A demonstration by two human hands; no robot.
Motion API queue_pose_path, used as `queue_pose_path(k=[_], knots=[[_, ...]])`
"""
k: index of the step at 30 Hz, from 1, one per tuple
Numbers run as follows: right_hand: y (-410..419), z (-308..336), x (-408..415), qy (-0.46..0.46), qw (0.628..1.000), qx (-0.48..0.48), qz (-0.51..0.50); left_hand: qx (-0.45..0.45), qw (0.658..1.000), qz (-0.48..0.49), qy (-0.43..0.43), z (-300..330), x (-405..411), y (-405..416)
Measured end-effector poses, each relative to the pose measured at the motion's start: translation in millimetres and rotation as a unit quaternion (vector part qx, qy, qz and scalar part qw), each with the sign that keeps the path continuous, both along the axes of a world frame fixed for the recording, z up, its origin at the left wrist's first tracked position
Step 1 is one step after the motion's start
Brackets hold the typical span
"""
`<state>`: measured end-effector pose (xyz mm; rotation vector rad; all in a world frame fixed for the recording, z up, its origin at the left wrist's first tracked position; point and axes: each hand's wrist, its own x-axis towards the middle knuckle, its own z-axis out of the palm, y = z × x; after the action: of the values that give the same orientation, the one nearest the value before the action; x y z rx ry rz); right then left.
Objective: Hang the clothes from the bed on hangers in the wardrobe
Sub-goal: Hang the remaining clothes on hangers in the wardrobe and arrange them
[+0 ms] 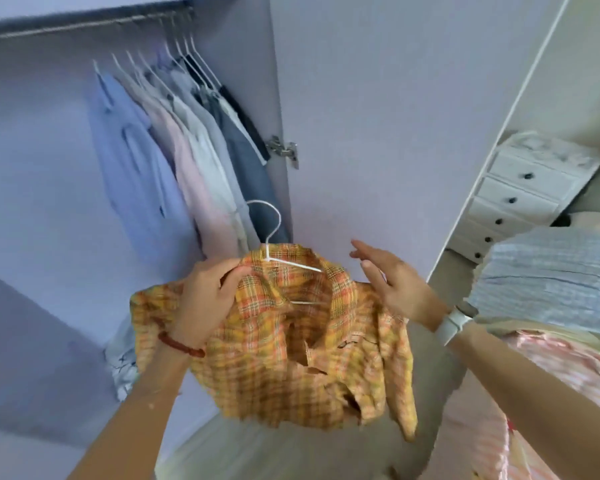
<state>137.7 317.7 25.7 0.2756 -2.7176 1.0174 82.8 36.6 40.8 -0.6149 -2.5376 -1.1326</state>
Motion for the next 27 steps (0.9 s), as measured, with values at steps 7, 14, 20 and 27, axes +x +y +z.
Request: queue_pose_path(k=[7, 14, 20, 27], knots=[[-90.2, 31.1, -57.5, 0.179, 0.966, 0.12, 0.14, 0.078, 0.984, 0.142, 0.068, 40.4, -4.6, -113.4], [-176.7, 74.0, -101.5, 0.344, 0.917, 0.129, 0.154, 0.08, 0.962, 0.251, 0.074, 66.1, -6.9, -191.7], [-219.4, 76.8, -123.4, 0.367, 0.919, 0.089, 0.112, 0.009, 0.904, 0.428, -0.007, 57.8, -16.2, -232.5], [-276.6, 72.5, -163.1, 0.266, 0.963, -0.01, 0.033, -0.004, 0.885, 0.463, 0.036, 64.9, -42.4, -237.5]])
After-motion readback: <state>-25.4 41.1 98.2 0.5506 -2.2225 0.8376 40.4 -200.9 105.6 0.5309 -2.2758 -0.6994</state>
